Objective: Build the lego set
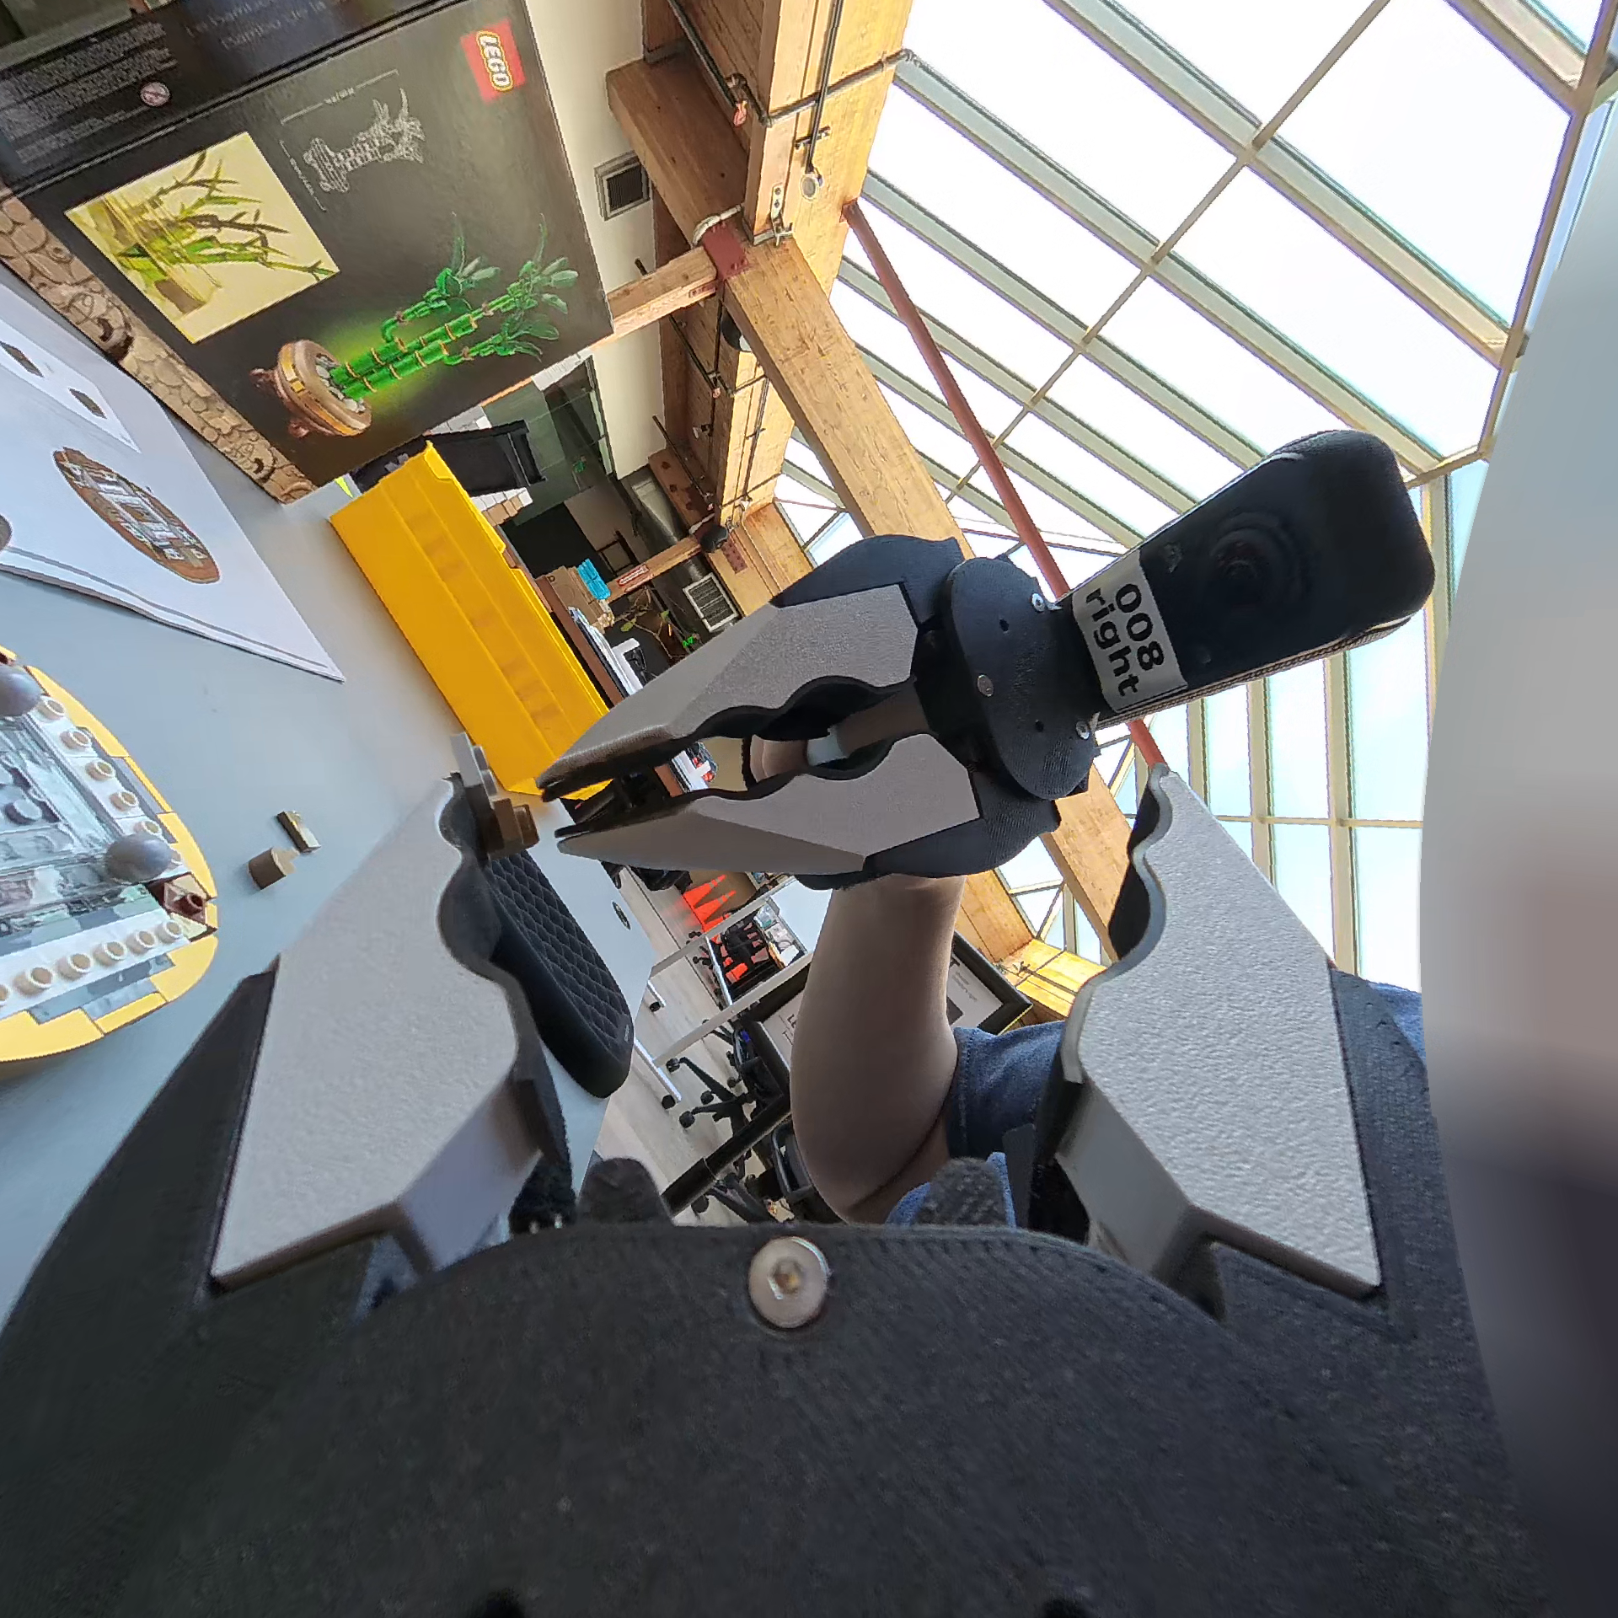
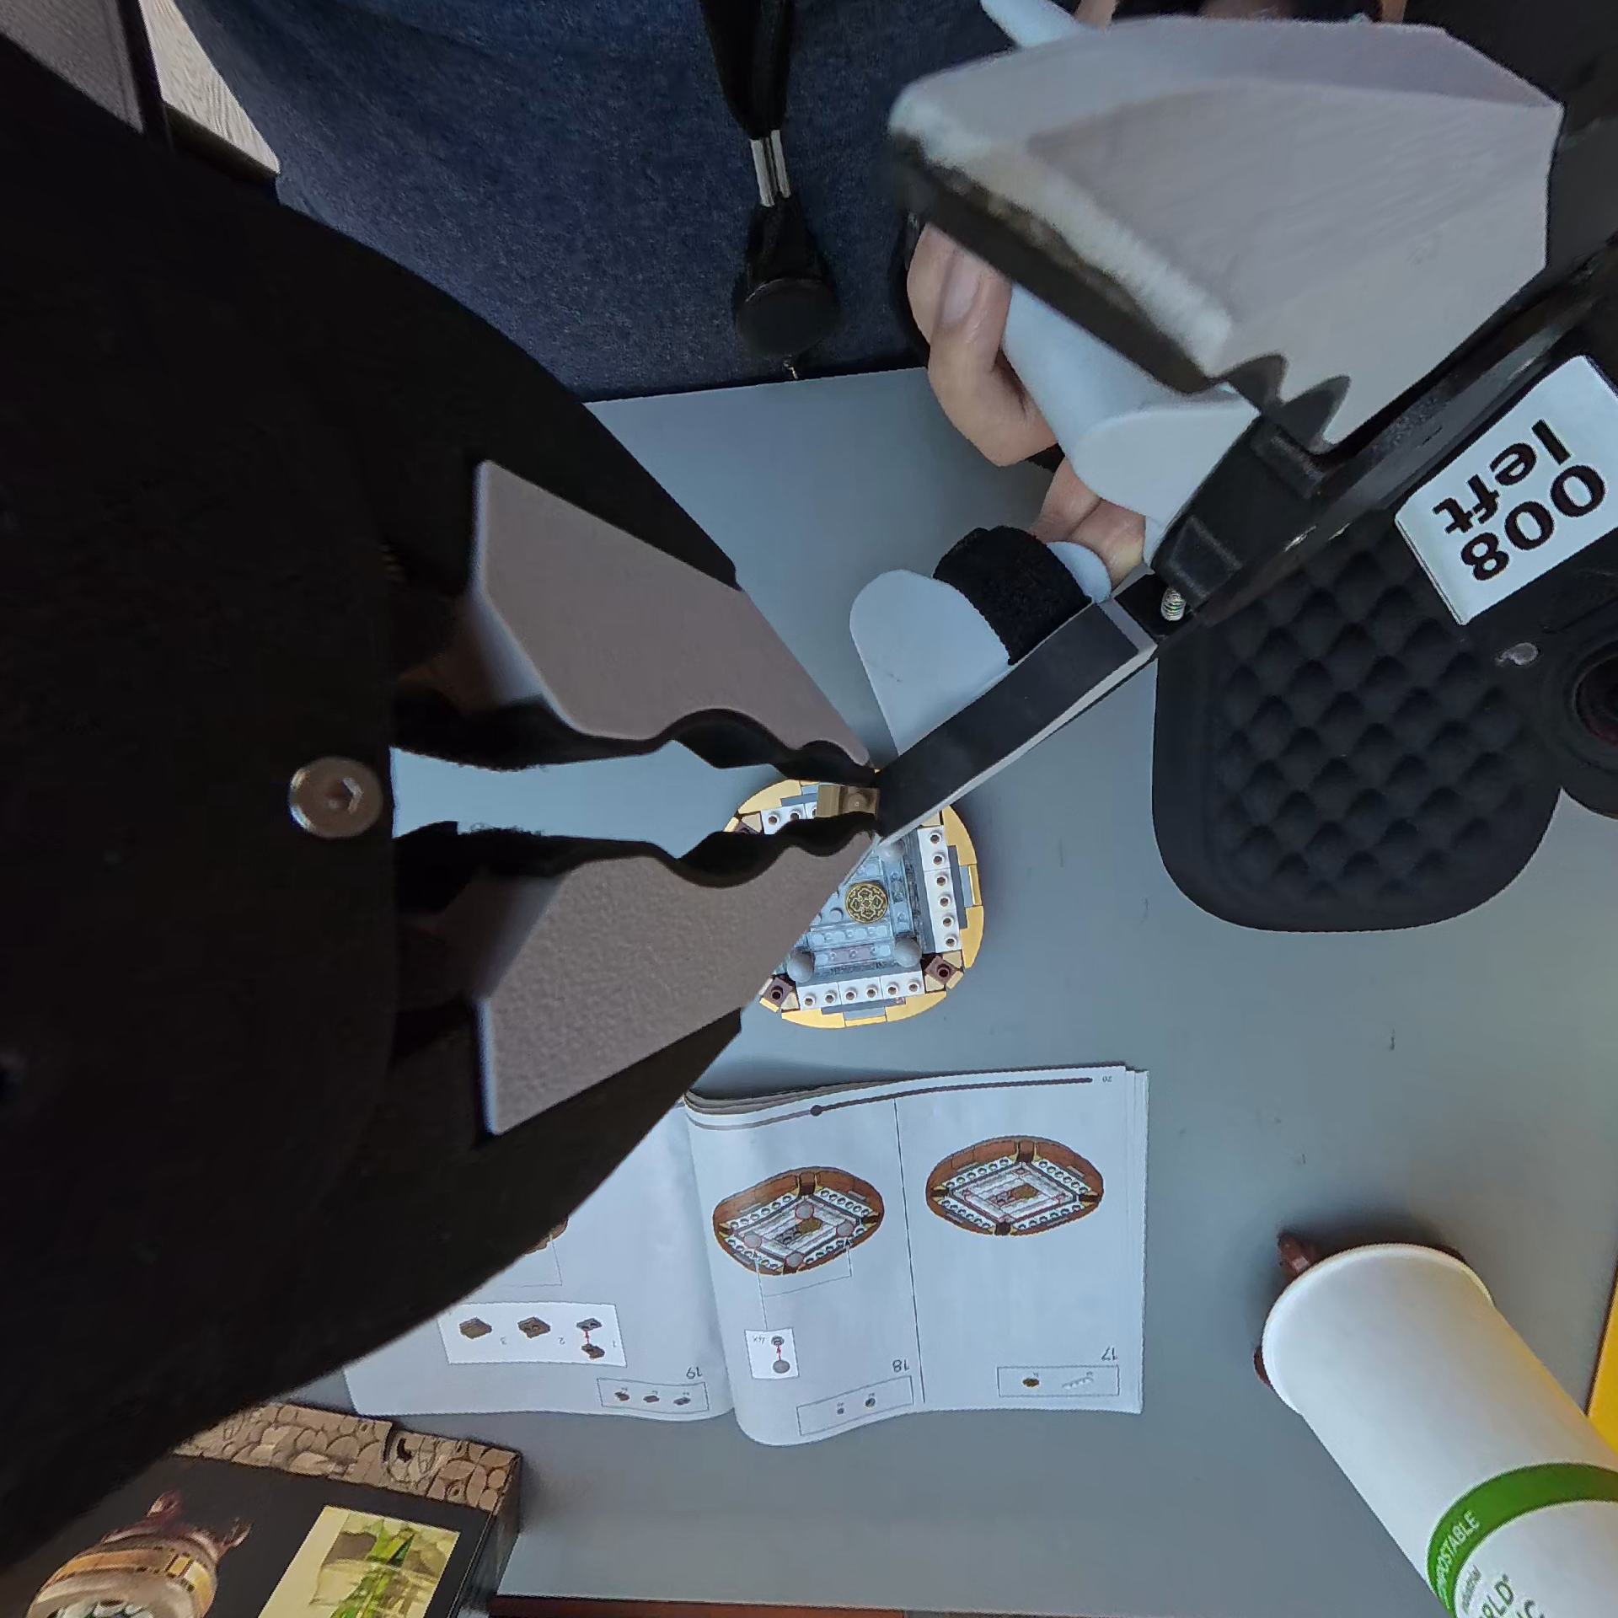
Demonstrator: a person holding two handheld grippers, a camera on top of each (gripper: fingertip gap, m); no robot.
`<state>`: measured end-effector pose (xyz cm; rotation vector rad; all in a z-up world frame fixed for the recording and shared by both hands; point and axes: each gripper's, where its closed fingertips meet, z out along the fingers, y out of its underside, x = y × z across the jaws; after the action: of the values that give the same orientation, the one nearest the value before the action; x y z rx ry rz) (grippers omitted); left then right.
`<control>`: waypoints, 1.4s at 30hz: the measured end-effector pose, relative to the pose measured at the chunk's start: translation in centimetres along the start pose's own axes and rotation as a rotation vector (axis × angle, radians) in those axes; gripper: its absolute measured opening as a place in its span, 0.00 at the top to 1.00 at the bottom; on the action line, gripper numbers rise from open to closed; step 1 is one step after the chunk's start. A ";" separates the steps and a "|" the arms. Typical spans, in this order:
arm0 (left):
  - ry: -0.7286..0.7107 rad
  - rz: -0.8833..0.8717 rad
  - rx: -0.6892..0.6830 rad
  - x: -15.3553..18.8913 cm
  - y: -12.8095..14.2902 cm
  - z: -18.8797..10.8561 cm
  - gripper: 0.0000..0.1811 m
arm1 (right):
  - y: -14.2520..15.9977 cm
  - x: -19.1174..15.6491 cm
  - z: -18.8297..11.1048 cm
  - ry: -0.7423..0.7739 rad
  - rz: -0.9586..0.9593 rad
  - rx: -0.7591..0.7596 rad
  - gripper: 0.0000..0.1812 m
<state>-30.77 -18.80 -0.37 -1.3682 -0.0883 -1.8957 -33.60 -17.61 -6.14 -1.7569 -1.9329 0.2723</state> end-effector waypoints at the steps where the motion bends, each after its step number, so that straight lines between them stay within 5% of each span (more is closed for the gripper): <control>1: 0.001 -0.001 -0.002 0.0 0.0 0.0 0.22 | 0.0 0.0 0.0 -0.001 0.002 -0.002 0.96; 42: 0.010 -0.016 -0.004 0.0 0.3 0.1 0.23 | 0.5 -0.2 0.1 0.004 0.000 -0.018 0.97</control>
<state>-30.54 -18.98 -0.40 -1.3639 -0.0905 -1.9166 -33.20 -17.74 -6.56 -1.7670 -1.9387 0.2526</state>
